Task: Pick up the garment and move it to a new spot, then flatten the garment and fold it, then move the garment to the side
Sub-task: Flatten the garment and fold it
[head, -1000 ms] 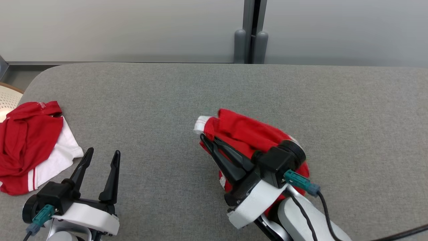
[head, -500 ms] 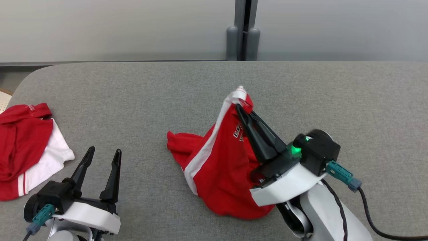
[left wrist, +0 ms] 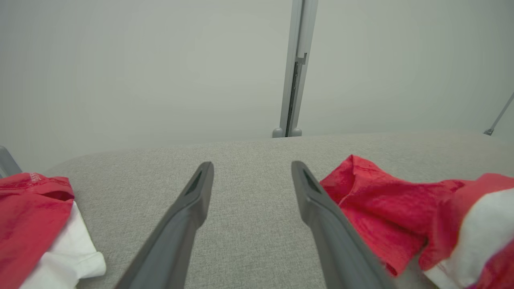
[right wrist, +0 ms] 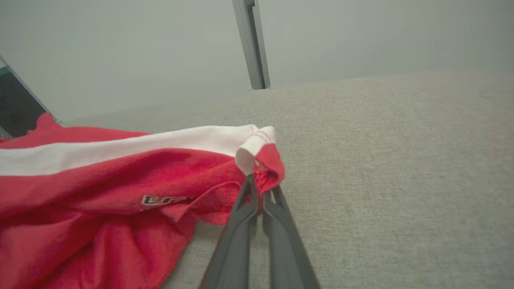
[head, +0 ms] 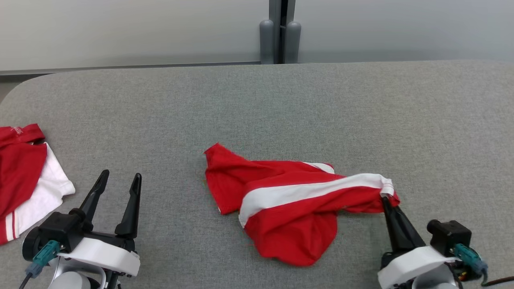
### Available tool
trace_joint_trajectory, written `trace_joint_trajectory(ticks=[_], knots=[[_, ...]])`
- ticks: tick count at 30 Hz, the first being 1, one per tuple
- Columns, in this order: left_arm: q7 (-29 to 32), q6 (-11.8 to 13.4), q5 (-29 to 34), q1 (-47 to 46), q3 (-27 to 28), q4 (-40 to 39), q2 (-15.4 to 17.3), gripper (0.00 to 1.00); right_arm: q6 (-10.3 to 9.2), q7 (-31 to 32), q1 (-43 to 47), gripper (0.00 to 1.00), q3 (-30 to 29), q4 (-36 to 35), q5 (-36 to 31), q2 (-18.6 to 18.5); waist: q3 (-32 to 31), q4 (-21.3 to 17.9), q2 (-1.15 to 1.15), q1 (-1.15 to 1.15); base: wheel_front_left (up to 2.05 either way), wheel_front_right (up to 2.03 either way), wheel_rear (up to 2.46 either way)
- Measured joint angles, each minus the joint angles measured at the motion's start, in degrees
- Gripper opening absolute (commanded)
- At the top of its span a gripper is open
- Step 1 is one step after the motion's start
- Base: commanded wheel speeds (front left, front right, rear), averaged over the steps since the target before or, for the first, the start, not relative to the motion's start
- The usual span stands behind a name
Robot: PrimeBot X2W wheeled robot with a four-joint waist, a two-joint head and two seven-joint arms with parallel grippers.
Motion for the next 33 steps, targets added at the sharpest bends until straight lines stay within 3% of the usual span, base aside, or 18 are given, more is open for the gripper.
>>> trace_joint_trajectory(ticks=[4, 10, 11, 12, 17, 24, 33], knots=[[0.0, -0.03, 0.0, -0.35, -0.26, 0.07, 0.15, 1.0, 0.0, -0.15, 0.34, 0.0, -5.78, 4.23, -0.46, -0.03, 0.23, 0.1, 0.0, 0.0, 0.0, 0.0, 0.0], [0.0, -0.18, -0.02, -0.83, -0.36, 0.07, 0.49, 1.0, 0.01, -0.67, -1.92, 0.0, -9.68, 10.57, -2.23, -0.02, 0.74, 0.41, 0.0, 0.0, 0.0, 0.0, 0.0], [0.0, -0.18, -0.03, -0.86, -0.34, 0.07, 0.53, 1.0, 0.0, -0.96, -2.42, 0.31, -9.77, 11.33, -2.23, 0.0, 0.82, 0.49, 0.0, 0.0, 0.0, 0.0, 0.0], [0.0, -0.18, -0.08, -0.86, -0.3, 0.09, 0.56, 1.0, 0.0, -1.09, -2.99, 1.0, -9.82, 12.02, -2.27, 0.0, 0.84, 0.51, 0.0, 0.0, 0.0, 0.0, 0.0], [0.0, -0.18, -0.08, -0.86, 0.11, 0.05, 0.7, 1.0, 0.0, -3.18, -4.73, 1.0, -10.62, 11.4, -2.91, 0.03, 0.71, 0.46, 0.0, 0.0, 0.0, 0.0, 0.0], [0.0, -0.18, 0.03, -0.4, 1.49, -0.55, 0.82, 1.0, 0.0, -4.38, -4.4, 1.0, -11.06, 2.0, -5.41, -0.01, -0.25, -0.07, 0.0, 0.0, 0.0, 0.0, 0.0], [0.0, -0.16, 0.93, 0.98, 2.34, -0.86, -0.11, 1.0, 0.0, 0.24, -1.77, 1.0, -4.5, -9.95, -7.62, -0.01, -2.35, -0.1, 0.0, 0.0, 0.0, 0.0, 0.0]])
